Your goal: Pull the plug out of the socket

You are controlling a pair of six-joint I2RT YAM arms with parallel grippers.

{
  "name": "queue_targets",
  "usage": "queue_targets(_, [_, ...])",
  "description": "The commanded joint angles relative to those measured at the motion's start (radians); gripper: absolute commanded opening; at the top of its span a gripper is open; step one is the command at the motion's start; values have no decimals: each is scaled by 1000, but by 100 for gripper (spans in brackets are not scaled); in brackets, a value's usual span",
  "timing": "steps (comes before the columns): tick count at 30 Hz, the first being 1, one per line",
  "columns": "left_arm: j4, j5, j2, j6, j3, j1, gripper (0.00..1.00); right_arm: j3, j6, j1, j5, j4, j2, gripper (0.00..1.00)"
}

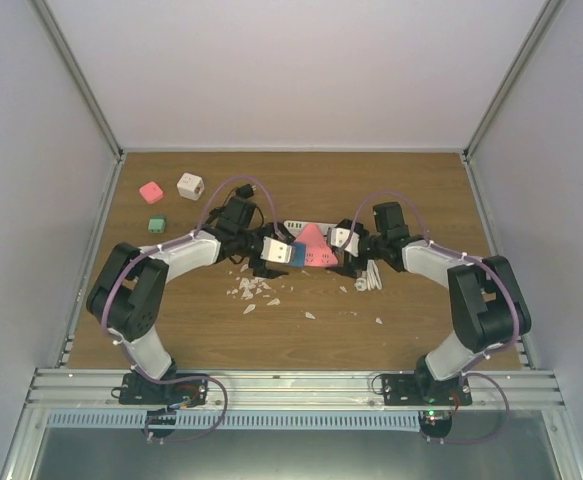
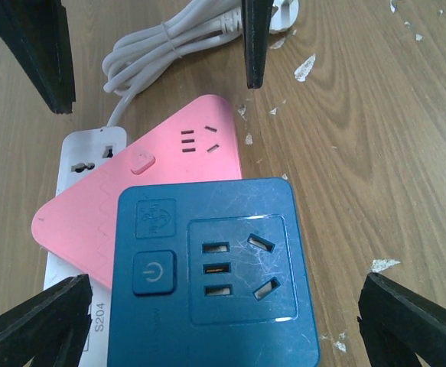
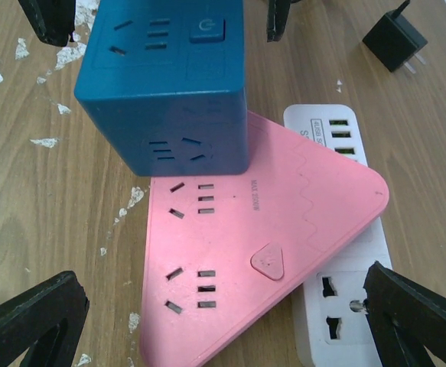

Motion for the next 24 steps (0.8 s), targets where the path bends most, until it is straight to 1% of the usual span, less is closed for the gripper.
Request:
queue_targets(1, [68, 8, 31, 37, 27, -14, 94, 23, -19, 18, 13, 25, 35, 100])
queue_targets(7, [96, 5, 55, 37, 33, -27, 85, 57, -55, 30, 9, 41, 72, 100])
queue_targets(13, [101, 6, 69, 48, 37, -28, 76, 108, -80, 33, -51, 14, 95, 100])
queue_targets(18, [82, 12, 72, 75, 39, -28, 68, 136, -97, 51, -69, 2, 118, 99])
queue_targets(21, [79, 16, 66, 90, 30, -26, 61, 146, -104, 67, -70, 1, 132, 95])
queue_targets(24, [65, 36, 54, 110, 24, -17, 54, 154, -103, 81, -71, 0, 145, 87])
